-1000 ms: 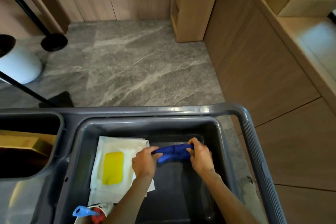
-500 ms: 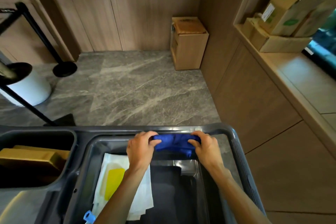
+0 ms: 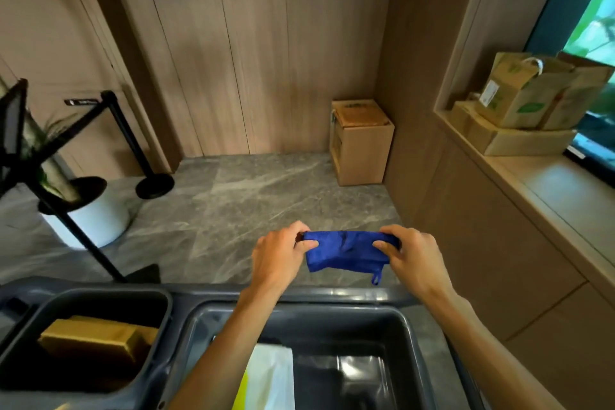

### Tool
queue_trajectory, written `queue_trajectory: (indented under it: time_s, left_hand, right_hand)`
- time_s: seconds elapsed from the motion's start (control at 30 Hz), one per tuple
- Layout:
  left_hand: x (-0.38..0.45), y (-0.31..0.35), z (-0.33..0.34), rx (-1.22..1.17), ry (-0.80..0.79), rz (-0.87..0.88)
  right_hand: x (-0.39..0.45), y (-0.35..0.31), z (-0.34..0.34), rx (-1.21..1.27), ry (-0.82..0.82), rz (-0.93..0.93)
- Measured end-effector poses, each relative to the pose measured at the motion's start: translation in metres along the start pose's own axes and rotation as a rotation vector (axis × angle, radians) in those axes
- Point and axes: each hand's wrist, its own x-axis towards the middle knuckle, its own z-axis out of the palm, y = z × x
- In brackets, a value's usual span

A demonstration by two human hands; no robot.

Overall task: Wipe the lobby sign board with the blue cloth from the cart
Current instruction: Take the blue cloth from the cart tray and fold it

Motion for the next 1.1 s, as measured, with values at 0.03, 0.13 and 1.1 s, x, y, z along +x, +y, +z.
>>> queue_trajectory:
  time_s: [0.03,0.13,1.1]
  left_hand:
    - [0.003,0.004,-0.005,-0.005,-0.014,-0.003]
    - [0.008,0.013,-0.019,-0.076,0.008,-0.019]
    - [-0.043,0.047,-0.097,-0.407,0.217,-0.073]
  right_hand:
    - [0.004,-0.004,-0.005,0.009,0.006,-0.018]
    - [0.013,-0.013,-0.017,0.031,0.010,-0.035]
    - [0.015,-0.065,-0.057,0.091,0.016,-0.120]
